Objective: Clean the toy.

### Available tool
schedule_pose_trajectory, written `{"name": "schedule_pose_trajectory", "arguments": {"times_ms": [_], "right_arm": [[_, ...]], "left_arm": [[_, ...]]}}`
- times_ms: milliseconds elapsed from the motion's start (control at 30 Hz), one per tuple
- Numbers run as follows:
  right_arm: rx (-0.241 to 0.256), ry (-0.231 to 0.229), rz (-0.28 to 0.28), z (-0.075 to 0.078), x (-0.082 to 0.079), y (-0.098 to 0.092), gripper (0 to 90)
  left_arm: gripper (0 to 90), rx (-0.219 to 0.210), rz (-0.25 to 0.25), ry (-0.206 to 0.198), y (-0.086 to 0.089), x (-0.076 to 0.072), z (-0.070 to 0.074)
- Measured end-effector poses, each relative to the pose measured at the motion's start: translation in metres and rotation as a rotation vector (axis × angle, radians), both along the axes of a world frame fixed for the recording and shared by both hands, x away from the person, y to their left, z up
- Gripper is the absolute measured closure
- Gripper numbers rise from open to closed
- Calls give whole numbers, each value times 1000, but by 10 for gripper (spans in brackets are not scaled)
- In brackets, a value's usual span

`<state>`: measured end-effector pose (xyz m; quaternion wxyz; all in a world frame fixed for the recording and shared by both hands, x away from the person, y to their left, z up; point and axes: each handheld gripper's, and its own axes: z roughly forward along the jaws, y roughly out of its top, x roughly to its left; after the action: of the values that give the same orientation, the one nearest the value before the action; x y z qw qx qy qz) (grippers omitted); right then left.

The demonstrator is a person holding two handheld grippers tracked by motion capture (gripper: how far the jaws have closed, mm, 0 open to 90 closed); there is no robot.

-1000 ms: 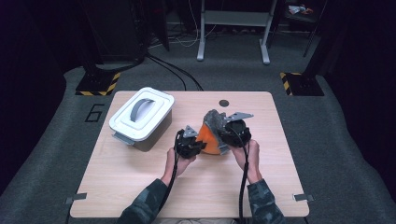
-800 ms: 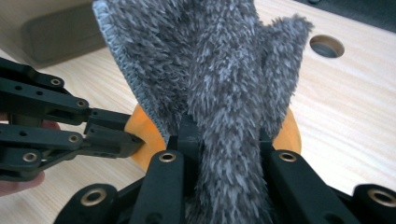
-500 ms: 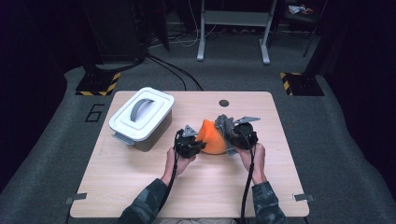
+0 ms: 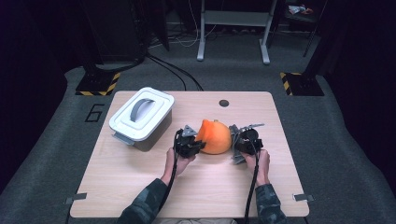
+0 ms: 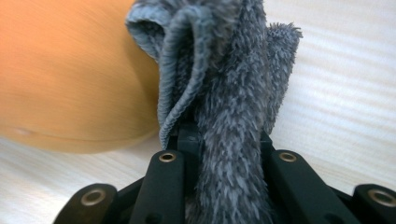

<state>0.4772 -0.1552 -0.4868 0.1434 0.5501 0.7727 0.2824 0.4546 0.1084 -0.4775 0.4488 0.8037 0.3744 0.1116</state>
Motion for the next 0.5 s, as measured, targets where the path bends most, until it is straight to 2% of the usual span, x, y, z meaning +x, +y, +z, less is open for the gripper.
{"name": "schedule_pose_trajectory", "arguments": {"times_ms": [167, 267, 367, 433, 500], "right_arm": [[0, -20, -13, 6, -4, -5, 742], [7, -92, -6, 26, -13, -7, 742], [15, -165, 30, 52, -24, 2, 742], [30, -187, 68, 62, -28, 11, 742], [13, -195, 106, 67, -28, 22, 742]], "left_arm": [[830, -3, 3, -2, 1, 0, 0], [830, -3, -2, 2, 1, 1, 0], [829, -4, -1, 1, 1, 1, 0], [827, -8, -1, 2, 2, 1, 0], [825, -8, 1, 2, 2, 1, 0]]}}
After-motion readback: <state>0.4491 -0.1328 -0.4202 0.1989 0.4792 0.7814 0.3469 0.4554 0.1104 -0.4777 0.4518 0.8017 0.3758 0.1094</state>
